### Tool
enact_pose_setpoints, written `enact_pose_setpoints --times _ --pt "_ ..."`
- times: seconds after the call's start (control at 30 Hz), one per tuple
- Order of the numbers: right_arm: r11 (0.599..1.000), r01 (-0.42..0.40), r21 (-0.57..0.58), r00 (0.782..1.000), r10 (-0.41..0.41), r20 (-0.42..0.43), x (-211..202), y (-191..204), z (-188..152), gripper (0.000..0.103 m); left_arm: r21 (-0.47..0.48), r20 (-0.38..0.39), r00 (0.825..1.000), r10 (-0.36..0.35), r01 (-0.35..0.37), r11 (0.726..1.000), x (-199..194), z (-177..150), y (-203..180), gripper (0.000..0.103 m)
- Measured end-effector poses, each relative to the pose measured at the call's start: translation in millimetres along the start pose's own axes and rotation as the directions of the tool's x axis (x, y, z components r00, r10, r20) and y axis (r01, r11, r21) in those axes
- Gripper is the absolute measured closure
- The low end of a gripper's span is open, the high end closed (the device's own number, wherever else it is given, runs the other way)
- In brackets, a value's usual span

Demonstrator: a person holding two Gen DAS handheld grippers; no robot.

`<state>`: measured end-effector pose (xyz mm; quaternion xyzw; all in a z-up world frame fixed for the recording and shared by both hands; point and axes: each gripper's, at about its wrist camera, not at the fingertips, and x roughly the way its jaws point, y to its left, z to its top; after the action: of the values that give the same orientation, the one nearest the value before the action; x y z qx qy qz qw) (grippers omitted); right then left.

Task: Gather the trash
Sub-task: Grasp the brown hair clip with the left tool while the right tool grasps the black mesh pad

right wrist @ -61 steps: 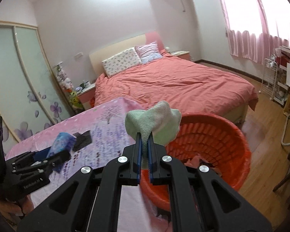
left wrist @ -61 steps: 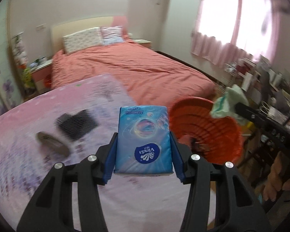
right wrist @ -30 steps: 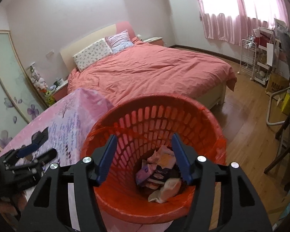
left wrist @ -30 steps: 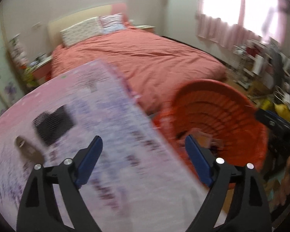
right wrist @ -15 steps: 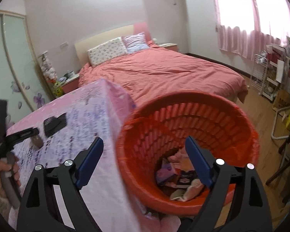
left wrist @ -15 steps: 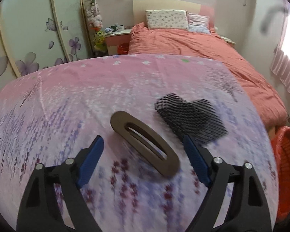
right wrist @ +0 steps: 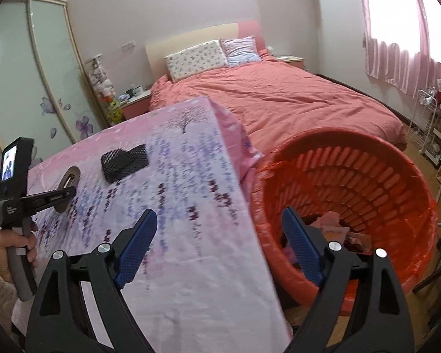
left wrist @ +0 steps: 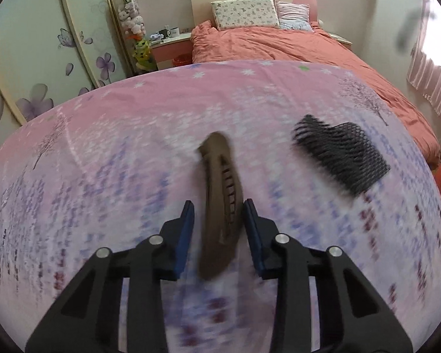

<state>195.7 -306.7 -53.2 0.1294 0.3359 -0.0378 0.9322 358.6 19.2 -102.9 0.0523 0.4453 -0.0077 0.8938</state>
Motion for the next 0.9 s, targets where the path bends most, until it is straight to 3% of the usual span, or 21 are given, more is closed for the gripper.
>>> enact_pose_setpoints --times 0.2,0.33,0.37,0.47,0.7,0.9 --pt "0.999 -0.022 -0.036 1.000 0.021 -0.020 7 23 -2 0.017 0.006 0.027 0.999 -0.018 0.018 1.000 2 3 9 0.051" --pt "0.998 -0.023 -0.064 0.999 0.021 -0.034 11 34 -3 0.017 0.015 0.021 1.000 -0.005 0.005 1.000 13 16 5 0.053" --pt "0.997 -0.023 -0.067 0.999 0.021 -0.037 12 36 -3 0.017 0.010 0.019 1.000 -0.004 0.004 1.000 15 17 5 0.064" --pt "0.996 -0.028 -0.082 0.999 0.024 -0.049 18 43 -2 0.017 -0.013 0.011 0.999 -0.035 0.035 0.999 17 18 13 0.075" --pt "0.991 -0.062 -0.121 0.996 0.054 -0.073 37 70 2 0.017 -0.022 0.002 1.000 -0.007 0.007 1.000 -1 -12 66 0.075" --pt "0.991 -0.099 -0.090 0.990 0.088 -0.110 77 100 25 0.014 -0.060 0.017 1.000 -0.011 0.012 0.998 -13 -35 106 0.066"
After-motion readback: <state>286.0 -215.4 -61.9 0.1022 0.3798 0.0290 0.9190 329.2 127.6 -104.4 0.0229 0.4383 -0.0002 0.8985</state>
